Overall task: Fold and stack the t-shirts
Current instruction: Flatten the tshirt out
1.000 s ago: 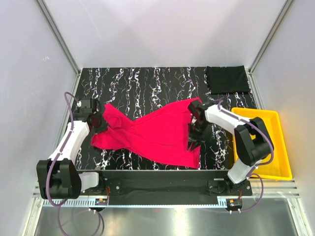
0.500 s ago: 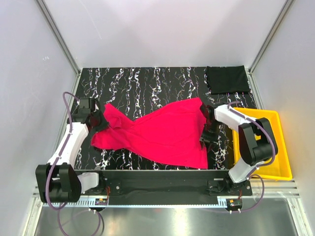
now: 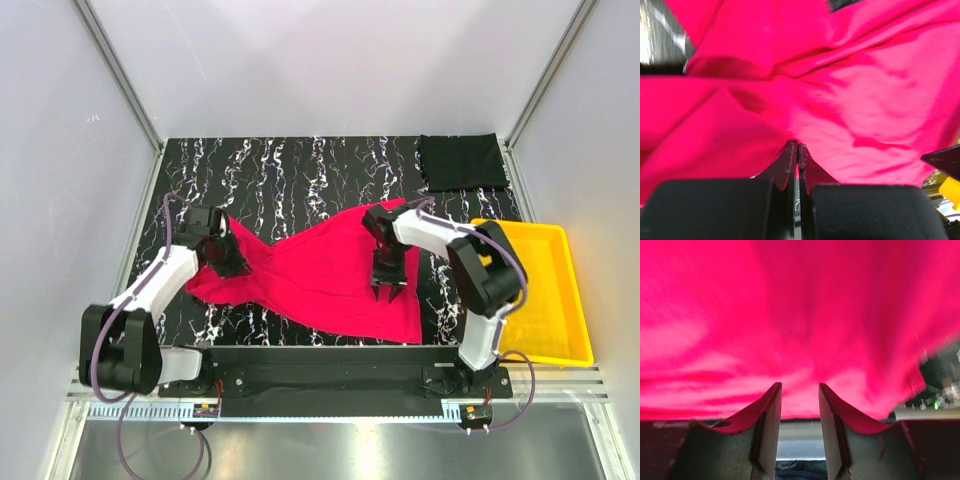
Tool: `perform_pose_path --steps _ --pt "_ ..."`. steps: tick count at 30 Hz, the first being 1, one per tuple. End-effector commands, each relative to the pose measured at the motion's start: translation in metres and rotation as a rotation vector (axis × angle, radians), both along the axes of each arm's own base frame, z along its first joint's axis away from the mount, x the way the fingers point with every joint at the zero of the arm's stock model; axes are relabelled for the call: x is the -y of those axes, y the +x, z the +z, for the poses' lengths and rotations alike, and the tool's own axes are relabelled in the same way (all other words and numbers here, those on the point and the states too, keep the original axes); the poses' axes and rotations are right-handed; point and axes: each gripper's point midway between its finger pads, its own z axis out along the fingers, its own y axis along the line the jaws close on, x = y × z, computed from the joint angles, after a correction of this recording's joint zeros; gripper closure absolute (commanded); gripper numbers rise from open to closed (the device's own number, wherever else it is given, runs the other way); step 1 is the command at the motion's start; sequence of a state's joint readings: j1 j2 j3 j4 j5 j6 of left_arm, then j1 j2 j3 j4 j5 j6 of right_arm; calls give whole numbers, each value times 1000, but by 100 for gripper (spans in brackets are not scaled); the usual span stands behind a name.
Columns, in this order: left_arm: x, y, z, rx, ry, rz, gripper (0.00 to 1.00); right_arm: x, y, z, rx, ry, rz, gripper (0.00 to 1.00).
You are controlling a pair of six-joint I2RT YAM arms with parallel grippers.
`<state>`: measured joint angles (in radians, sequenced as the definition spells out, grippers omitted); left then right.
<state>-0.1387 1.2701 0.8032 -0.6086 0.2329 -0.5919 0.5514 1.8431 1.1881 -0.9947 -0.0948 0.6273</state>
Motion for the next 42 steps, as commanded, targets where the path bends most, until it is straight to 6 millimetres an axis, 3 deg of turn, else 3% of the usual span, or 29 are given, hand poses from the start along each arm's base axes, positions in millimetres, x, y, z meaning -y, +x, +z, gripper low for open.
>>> perform_pose_path --steps 1,4,8,10,11,13,14,16,18,19,20,21,22,26,28,29,30,31,38,42 --pt "4 16 4 39 -20 6 100 -20 39 -3 109 11 71 58" --pt "-3 24 12 72 0 25 100 -29 61 -23 103 -13 91 57" --pt "-23 31 26 115 19 87 100 -64 108 -24 156 48 110 58" --pt "-31 34 35 145 38 99 100 -73 121 -21 166 58 135 58" --pt "-36 36 40 153 46 109 100 -83 140 -15 203 72 144 58" --pt "-40 36 46 168 57 106 100 -74 143 -10 184 12 171 57" --pt "-41 35 48 170 59 105 100 -70 149 3 208 -12 168 55" --pt "-40 33 50 172 52 100 100 -53 142 14 202 -60 151 51" --pt "-38 30 50 175 34 101 100 -29 121 31 208 -71 113 43" --pt "-35 29 51 174 22 97 100 -25 118 57 271 -30 89 41" --pt "-33 27 50 171 13 92 100 -8 96 46 221 -46 70 39" --pt "-32 25 50 172 4 86 100 -8 89 50 232 -7 51 38" --pt "-31 23 50 172 2 84 100 4 68 56 236 7 28 37" --pt "-28 17 53 187 -17 78 100 20 37 58 258 126 -144 37" --pt "-26 14 56 196 -28 75 100 28 49 69 352 229 -312 39" --pt "-26 12 53 184 -31 76 100 38 35 52 320 239 -377 40" --pt "-25 11 52 183 -36 76 100 40 49 54 369 304 -474 41" --pt "-24 11 52 177 -42 75 100 48 50 46 416 340 -561 45" --pt "-24 17 58 188 -41 77 100 56 48 14 361 328 -684 47" --pt "-25 18 59 192 -37 77 100 59 50 11 401 359 -753 46"
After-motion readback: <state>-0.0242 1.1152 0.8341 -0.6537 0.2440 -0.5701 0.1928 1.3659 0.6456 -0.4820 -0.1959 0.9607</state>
